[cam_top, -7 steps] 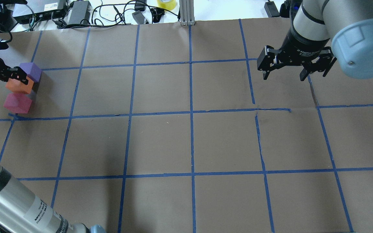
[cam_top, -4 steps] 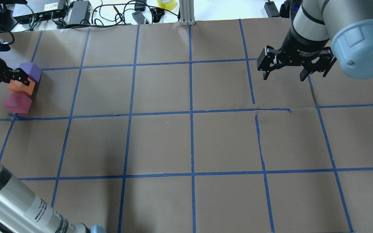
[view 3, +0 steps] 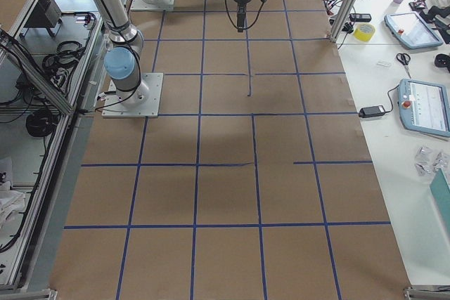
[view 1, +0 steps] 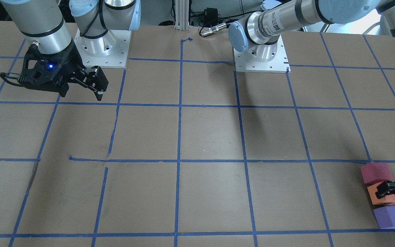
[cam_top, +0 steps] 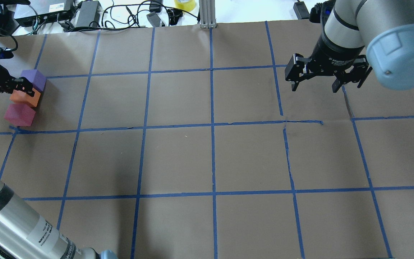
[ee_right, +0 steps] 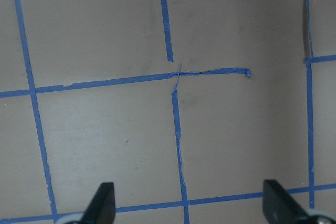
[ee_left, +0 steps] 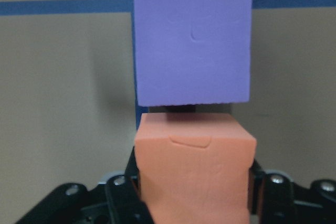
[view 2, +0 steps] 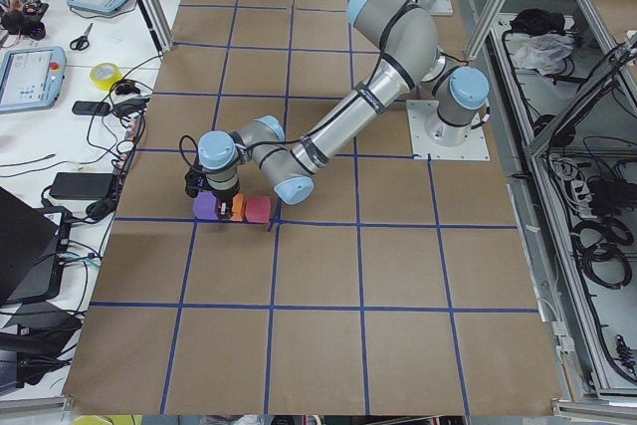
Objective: Arrange blocks in a line
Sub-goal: 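Lower the orange cube between the purple and pink cubes and release it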
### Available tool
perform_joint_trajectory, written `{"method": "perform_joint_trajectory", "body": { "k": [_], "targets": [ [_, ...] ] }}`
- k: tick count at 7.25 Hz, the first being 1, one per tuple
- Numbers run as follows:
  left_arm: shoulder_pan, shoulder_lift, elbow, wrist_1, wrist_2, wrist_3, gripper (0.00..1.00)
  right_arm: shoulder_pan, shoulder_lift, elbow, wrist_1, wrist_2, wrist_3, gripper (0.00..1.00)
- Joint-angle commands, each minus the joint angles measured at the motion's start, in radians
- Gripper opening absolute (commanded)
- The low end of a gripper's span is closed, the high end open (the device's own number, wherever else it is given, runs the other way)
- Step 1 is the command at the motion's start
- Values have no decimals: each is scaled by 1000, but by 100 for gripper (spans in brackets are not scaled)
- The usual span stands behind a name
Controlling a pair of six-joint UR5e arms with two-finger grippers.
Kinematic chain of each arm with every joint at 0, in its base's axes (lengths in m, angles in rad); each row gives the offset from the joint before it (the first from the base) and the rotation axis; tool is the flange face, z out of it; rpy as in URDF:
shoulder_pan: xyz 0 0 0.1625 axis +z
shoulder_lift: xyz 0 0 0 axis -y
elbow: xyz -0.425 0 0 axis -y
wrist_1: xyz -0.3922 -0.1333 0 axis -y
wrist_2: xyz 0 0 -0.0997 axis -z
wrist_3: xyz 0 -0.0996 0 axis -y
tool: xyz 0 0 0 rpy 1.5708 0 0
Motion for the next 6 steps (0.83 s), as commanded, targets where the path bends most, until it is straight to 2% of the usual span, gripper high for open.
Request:
{"method": "perform_joint_trajectory", "body": {
  "k": [1,4,5,6],
  "targets": [
    [0,-7,-2,9,0,1,0,0,0,0,0,0,0,100],
    [-3,-10,-5,11,0,-1,0,0,0,0,-2,2,-2,100],
    [-2,-21,-8,40,1,2,65,-1,0,0,-2,0,-2,100],
    [-2,-24,-15,52,1,19,100,0,0,0,-2,0,-3,100]
  ]
}}
